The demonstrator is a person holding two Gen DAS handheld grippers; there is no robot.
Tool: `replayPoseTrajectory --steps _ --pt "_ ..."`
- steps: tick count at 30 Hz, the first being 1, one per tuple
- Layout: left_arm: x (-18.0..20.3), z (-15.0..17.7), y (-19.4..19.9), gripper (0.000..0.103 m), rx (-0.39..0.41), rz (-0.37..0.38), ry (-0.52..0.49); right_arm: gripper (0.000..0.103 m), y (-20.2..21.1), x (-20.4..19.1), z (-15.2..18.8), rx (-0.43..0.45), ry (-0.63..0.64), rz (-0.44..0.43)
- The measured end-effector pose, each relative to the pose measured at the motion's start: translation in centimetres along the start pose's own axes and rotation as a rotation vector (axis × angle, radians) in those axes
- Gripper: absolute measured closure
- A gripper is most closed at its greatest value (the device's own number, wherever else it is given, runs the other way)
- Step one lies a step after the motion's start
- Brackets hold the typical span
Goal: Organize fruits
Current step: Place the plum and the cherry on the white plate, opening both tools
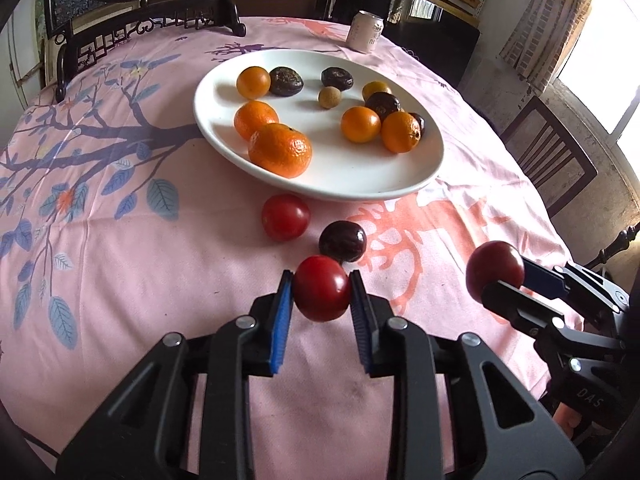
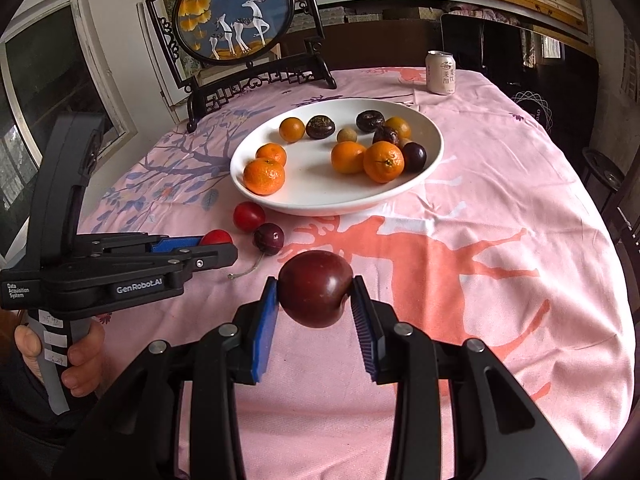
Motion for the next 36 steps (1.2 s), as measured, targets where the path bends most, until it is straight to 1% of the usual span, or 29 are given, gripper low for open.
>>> replayPoseTrajectory --steps 5,8,10,13,15,17,19,21,23,25,27,30,31,33,34,35,36 --pt "-0.5 -0.4 2.3 0.075 0.041 0.003 0.003 0.066 -0.3 -0.7 -0.2 -0.004 0.005 -0.003" --pt "-0.8 -1.3 3.2 0.075 0.057 -0.010 -0.012 0.066 -0.6 -1.0 -0.5 -0.012 0.011 -0.005" --pt "-1.1 -2.6 3.6 0.075 0.062 -0.023 -0.023 0.066 -0.7 -1.0 -1.1 -0.009 0.020 -0.002" --pt "-1.6 -5.8 3.6 0.075 0.068 -0.044 -0.041 0.066 -0.5 -0.8 -3.2 0.014 0.037 0.003" --pt "-1.7 -8.7 2.7 0.075 0.060 -0.056 -0.046 0.066 -0.8 -0.3 -5.2 0.033 0.042 0.006" --pt "-1.6 -11.7 0.9 0.075 0.030 -0.071 -0.052 0.066 -1.7 0.1 -7.6 0.050 0.046 0.004" --pt "-1.8 -14.0 -1.4 0.075 0.002 -0.109 -0.054 0.066 -3.1 0.6 -10.2 0.073 0.060 0.012" --pt "-2.2 -15.8 -4.0 0.075 -0.027 -0.145 -0.041 0.066 -5.0 1.3 -12.3 0.075 0.070 0.037" --pt "-2.7 -16.7 -6.1 0.075 -0.059 -0.153 -0.018 0.066 -7.2 2.2 -13.7 0.056 0.075 0.057" --pt "-3.1 -17.0 -7.6 0.074 -0.083 -0.155 -0.006 0.066 -9.3 3.0 -14.3 0.022 0.075 0.074" --pt "-3.4 -17.2 -8.4 0.074 -0.092 -0.162 -0.001 0.066 -10.6 3.4 -14.5 -0.004 0.081 0.082" --pt "-3.8 -17.4 -9.0 0.074 -0.093 -0.164 0.006 0.066 -11.6 3.7 -14.5 -0.016 0.095 0.095" --pt "-3.9 -17.5 -9.2 0.072 -0.093 -0.166 0.007 0.066 -11.8 3.8 -14.6 -0.017 0.096 0.099" --pt "-4.1 -17.7 -9.3 0.060 -0.095 -0.169 0.013 0.065 -11.9 4.0 -14.7 -0.015 0.098 0.114" --pt "-4.1 -17.7 -9.2 0.048 -0.092 -0.170 0.016 0.061 -11.9 4.1 -14.8 -0.016 0.101 0.130" --pt "-4.2 -17.8 -8.8 0.045 -0.084 -0.169 0.019 0.052 -11.7 4.2 -14.9 -0.009 0.107 0.147" --pt "-4.2 -17.8 -8.2 0.045 -0.074 -0.166 0.020 0.050 -11.0 4.2 -15.0 0.011 0.110 0.164"
Point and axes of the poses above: each gripper's, at about its wrist camera, not at the fingertips, and y roughly against the way its jaws point, x to its right, z to its underside, the point moved 9 cm from there along -y, roughly the way its jaws point, and after that the axes turned 1 degree about -y, right-handed, at the moved point
